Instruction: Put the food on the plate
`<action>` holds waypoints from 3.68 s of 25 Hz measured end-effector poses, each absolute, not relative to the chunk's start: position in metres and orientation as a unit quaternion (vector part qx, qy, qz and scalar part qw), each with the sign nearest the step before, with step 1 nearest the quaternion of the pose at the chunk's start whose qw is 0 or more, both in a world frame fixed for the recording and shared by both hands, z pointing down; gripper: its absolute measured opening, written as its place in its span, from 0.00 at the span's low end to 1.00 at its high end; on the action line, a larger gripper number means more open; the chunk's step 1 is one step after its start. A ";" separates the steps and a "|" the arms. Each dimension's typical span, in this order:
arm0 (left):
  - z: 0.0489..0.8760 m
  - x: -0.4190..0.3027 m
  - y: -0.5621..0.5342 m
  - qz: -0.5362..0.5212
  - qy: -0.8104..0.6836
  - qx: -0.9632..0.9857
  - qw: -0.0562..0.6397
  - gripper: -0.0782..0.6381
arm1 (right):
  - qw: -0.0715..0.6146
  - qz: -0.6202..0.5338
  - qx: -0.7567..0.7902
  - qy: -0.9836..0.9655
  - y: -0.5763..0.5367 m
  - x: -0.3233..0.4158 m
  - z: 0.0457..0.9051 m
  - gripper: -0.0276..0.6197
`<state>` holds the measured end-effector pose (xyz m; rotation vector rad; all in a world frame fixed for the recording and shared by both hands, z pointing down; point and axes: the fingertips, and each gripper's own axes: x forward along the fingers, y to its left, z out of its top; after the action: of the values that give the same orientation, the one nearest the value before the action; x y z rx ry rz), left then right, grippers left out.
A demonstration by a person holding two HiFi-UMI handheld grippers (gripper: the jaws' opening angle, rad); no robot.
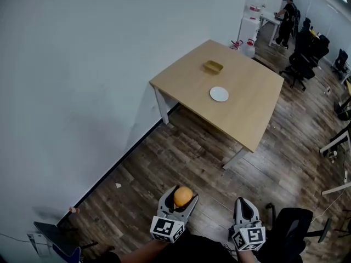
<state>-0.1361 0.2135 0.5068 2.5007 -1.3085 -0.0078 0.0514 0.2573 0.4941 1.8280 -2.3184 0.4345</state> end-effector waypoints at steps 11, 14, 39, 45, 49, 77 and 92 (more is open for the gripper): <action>0.510 -0.164 0.108 -0.010 -0.423 0.889 0.176 0.54 | 0.087 0.148 0.627 -0.760 0.147 0.010 0.491 0.14; 0.505 -0.156 0.087 -0.014 -0.410 0.897 0.166 0.54 | 0.091 0.148 0.637 -0.751 0.138 0.016 0.489 0.14; 0.509 -0.021 -0.107 0.016 -0.423 0.895 0.145 0.54 | 0.046 0.151 0.620 -0.768 -0.065 0.147 0.498 0.14; 0.535 0.014 -0.159 0.037 -0.432 0.888 0.156 0.54 | 0.054 0.136 0.605 -0.782 -0.110 0.173 0.498 0.14; 0.562 0.031 -0.194 0.043 -0.450 0.870 0.195 0.54 | 0.024 0.175 0.604 -0.777 -0.137 0.196 0.504 0.14; 0.693 0.105 -0.401 0.127 -0.478 0.844 0.207 0.54 | 0.099 0.185 0.539 -0.816 -0.287 0.196 0.575 0.14; 0.800 0.097 -0.466 0.230 -0.471 0.812 0.256 0.54 | 0.166 0.240 0.527 -0.798 -0.284 0.211 0.653 0.14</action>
<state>0.0971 -0.4659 0.8002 2.2052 -1.2789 0.6234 0.2106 -0.2841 0.6526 1.5015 -2.2725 0.6827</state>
